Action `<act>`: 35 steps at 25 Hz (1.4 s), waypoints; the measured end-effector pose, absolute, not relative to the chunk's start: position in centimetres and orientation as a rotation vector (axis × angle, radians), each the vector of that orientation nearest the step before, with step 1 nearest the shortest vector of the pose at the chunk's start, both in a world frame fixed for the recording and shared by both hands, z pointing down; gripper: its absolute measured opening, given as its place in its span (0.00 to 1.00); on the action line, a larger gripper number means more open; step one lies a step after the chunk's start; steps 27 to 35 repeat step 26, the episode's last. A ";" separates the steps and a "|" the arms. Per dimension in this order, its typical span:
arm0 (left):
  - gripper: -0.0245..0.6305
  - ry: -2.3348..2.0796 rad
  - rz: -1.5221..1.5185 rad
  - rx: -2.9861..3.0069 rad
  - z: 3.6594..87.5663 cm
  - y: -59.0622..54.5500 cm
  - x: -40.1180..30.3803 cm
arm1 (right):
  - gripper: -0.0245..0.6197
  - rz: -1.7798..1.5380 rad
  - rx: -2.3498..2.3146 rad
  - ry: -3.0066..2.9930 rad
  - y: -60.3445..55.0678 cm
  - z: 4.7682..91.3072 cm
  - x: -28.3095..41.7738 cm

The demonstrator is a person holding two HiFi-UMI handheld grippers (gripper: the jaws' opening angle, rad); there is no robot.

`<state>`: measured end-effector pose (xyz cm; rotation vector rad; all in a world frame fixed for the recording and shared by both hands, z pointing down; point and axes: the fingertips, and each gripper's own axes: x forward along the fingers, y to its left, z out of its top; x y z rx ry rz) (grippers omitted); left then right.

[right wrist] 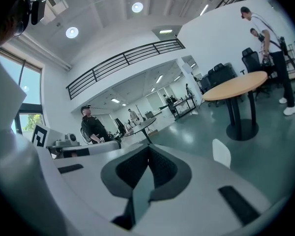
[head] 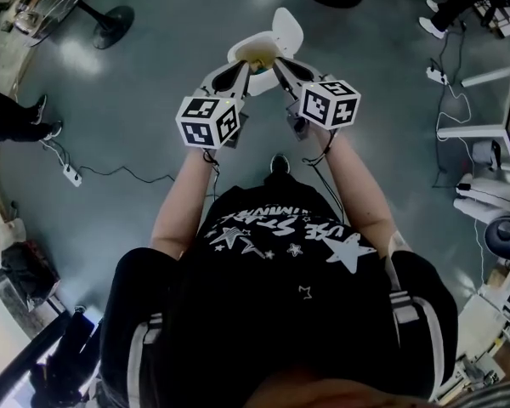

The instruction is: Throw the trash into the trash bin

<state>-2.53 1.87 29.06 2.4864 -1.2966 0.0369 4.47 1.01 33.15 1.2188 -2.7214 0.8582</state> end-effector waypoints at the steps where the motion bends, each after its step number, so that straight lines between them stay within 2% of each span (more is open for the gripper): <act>1: 0.05 -1.294 0.045 2.490 29.2 2.6 -3.2 | 0.05 0.854 1.227 -2.717 1.8 33.3 4.0; 12: 0.05 -1.259 0.041 2.520 29.2 10.2 -9.2 | 0.05 0.765 1.334 -2.677 10.0 32.9 -0.4; 26: 0.05 -1.208 0.002 2.555 27.8 16.4 -10.8 | 0.05 0.706 1.379 -2.650 17.0 31.0 -1.4; 35: 0.05 -1.208 0.002 2.555 27.8 16.4 -10.8 | 0.05 0.706 1.379 -2.650 17.0 31.0 -1.4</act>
